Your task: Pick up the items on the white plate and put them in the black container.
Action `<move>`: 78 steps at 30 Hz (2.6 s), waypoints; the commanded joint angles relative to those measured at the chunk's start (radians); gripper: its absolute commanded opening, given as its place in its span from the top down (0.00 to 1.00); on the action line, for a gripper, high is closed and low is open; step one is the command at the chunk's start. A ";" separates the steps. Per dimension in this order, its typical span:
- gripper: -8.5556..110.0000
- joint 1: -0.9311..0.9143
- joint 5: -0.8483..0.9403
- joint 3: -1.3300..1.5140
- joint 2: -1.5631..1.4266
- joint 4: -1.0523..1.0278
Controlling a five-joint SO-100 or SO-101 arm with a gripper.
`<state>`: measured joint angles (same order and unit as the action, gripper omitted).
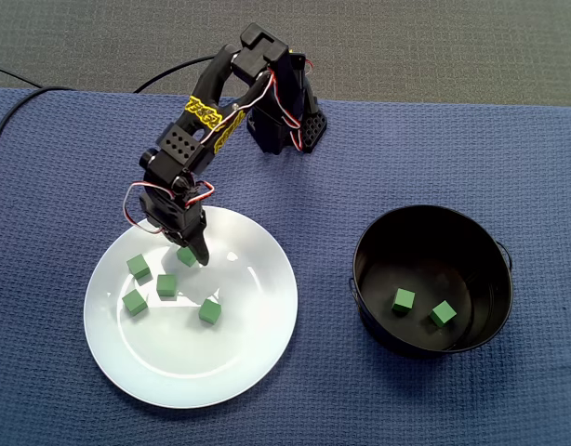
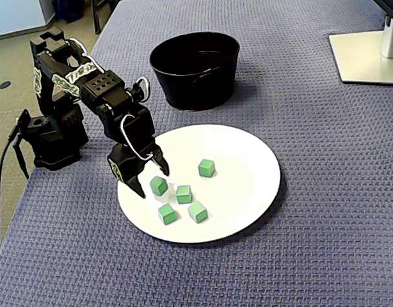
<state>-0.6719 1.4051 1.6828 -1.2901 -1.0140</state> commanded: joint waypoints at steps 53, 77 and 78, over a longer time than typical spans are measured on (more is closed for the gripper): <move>0.93 1.258 -1.213 -0.874 0.103 -0.333; 0.51 0.810 -0.520 -0.959 -0.336 -0.626; 0.51 0.746 -0.472 -0.951 -0.325 -0.611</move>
<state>0.3083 0.7501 0.7685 -1.5386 -1.6337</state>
